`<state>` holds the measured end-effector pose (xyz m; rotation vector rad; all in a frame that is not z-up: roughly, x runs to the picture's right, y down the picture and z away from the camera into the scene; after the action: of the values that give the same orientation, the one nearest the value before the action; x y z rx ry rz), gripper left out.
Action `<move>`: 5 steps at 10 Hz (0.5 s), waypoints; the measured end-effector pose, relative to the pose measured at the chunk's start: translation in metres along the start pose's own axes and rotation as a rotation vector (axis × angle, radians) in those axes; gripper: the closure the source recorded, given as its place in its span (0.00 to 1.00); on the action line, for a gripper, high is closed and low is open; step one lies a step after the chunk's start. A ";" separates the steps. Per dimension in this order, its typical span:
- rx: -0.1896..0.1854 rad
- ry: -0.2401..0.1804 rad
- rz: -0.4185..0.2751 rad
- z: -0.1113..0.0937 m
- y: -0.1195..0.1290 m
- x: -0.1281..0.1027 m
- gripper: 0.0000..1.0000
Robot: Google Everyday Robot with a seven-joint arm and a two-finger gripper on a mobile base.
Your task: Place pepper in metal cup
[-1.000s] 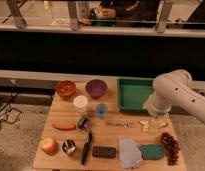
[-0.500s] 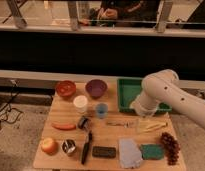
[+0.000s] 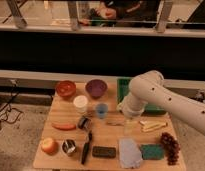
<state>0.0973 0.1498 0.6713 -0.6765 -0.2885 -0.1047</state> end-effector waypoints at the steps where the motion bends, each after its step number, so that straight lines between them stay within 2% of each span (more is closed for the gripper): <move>1: -0.011 -0.001 -0.033 0.003 0.008 -0.011 0.20; 2: -0.022 0.000 -0.061 0.006 0.016 -0.021 0.20; 5: -0.024 0.001 -0.066 0.007 0.019 -0.022 0.20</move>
<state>0.0783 0.1686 0.6588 -0.6907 -0.3090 -0.1716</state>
